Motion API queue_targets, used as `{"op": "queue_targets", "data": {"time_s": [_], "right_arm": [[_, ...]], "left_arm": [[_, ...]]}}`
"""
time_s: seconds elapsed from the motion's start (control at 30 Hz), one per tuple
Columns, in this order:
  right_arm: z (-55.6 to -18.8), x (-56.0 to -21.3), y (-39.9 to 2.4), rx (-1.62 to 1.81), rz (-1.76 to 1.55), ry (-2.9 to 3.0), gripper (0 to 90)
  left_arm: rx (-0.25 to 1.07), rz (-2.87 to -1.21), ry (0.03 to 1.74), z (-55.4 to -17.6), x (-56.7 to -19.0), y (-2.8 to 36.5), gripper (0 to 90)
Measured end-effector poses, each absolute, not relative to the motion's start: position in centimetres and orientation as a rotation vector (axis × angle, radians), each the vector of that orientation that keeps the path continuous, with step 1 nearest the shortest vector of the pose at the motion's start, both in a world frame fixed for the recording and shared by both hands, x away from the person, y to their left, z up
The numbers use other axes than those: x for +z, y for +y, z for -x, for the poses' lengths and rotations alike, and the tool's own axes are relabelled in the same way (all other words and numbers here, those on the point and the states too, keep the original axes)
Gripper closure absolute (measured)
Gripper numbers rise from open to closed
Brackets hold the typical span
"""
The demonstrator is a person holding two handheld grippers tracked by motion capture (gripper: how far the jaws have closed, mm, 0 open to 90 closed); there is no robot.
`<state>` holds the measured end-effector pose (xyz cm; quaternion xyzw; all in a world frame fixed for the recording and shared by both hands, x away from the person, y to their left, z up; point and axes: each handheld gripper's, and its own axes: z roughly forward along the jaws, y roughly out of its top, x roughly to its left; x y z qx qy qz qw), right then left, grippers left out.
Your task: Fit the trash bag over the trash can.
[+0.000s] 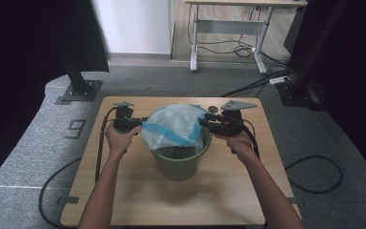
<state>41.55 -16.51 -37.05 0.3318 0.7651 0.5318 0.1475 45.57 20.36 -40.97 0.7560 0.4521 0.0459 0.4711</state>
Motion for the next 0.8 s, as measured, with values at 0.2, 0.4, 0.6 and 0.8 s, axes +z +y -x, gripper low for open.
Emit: {"op": "queue_targets", "data": {"time_s": [0.2, 0.4, 0.6, 0.8], "right_arm": [[-40.8, -37.8, -17.3, 1.542, -0.984, 2.187, 89.0], [-37.4, -38.0, -19.4, 1.641, -0.95, 2.168, 89.1], [-32.4, -39.9, -20.7, 1.749, -0.865, 2.184, 89.1], [-29.3, -42.8, -20.4, 1.809, -0.785, 2.209, 89.2]], "left_arm": [[0.115, -1.852, 1.105, -45.4, -40.9, 20.5, 90.0], [0.117, -1.851, 1.091, -45.1, -40.7, 20.6, 90.0], [0.124, -1.868, 1.069, -44.4, -40.4, 20.8, 90.0], [0.125, -1.868, 1.084, -44.3, -40.5, 21.1, 90.0]]}}
